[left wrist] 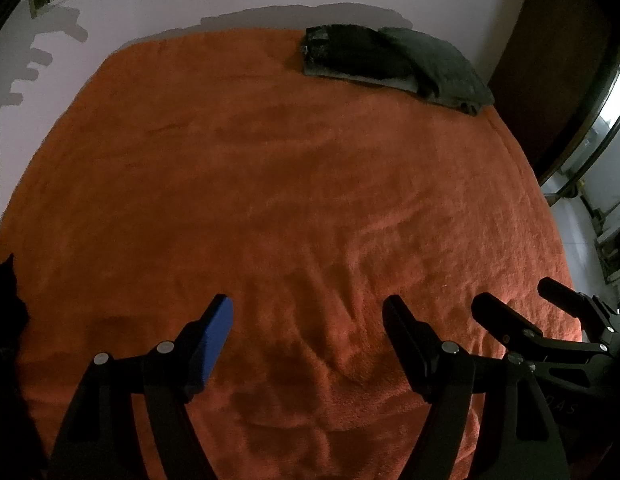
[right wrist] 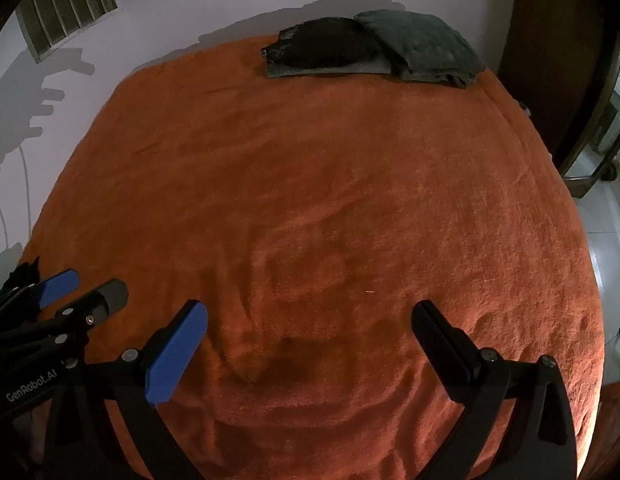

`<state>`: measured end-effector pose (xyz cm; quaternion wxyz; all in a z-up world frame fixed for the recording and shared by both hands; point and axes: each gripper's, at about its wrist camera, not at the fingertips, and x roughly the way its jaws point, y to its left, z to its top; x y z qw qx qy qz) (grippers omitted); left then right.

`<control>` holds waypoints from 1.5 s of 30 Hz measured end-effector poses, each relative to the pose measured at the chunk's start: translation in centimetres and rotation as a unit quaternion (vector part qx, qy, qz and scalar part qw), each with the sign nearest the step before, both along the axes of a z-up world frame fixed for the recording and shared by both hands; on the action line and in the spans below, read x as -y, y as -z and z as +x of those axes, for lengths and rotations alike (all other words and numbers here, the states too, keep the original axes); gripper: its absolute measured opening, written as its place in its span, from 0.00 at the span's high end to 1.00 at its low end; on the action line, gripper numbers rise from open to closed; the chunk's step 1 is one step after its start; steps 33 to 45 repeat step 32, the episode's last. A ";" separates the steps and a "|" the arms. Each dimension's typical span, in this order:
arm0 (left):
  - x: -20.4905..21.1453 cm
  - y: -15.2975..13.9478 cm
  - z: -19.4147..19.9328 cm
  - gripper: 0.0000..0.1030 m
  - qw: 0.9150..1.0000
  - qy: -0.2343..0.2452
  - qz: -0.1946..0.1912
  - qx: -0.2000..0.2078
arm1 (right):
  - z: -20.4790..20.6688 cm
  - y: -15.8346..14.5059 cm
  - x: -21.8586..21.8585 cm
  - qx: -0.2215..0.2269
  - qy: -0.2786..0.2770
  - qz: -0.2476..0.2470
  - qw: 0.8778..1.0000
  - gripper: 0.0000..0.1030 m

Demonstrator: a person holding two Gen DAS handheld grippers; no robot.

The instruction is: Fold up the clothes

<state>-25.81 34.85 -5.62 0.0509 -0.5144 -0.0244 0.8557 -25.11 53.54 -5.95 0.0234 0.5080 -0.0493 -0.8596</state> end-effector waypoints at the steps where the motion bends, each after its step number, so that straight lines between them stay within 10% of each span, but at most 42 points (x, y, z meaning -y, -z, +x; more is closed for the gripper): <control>1: 0.0 0.0 0.0 0.24 1.000 -0.001 0.002 0.002 | 0.0 0.0 0.0 0.001 0.000 -0.001 1.000 0.01; 45: 0.4 0.5 -0.1 0.24 1.000 -0.007 -0.001 0.000 | -0.4 0.1 0.8 -0.005 -0.002 0.009 1.000 0.01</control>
